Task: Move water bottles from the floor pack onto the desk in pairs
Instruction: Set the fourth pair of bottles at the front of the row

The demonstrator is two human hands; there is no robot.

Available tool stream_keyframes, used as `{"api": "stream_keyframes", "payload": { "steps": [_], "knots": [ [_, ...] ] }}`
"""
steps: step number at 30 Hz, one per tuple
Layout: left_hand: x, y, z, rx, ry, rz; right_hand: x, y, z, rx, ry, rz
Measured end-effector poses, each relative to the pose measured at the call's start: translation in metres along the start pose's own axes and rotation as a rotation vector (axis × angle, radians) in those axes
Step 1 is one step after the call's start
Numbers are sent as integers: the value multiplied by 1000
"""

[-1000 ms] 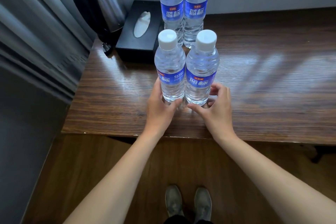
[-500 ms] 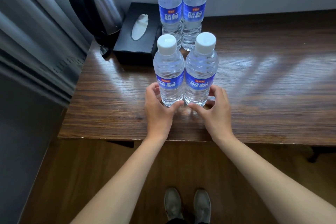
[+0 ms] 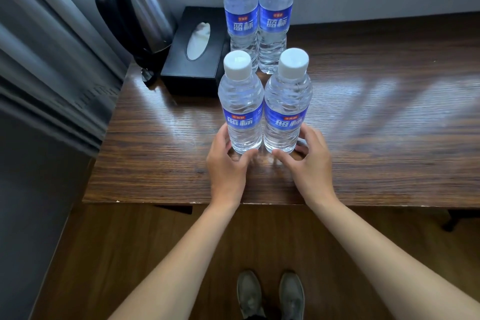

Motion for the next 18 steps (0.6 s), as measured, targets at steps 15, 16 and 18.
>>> {"api": "stream_keyframes", "payload": {
  "steps": [15, 16, 18],
  "knots": [
    [-2, 8, 2, 70, -63, -109, 3, 8, 5, 132, 32, 4],
    [-1, 9, 5, 68, -66, -125, 3, 8, 7, 134, 30, -7],
    [-1, 11, 11, 57, -64, -143, 3, 7, 13, 137, 27, -47]
  ]
}}
Point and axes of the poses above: each hand's wrist, its own z-axis towards the middle knuckle, its own y-axis out of the palm, x = y × z, the point moved 5 cm from there along z, towards the middle knuckle, and after that the axes turned 9 degrees about -x, right-handed, at the moved point
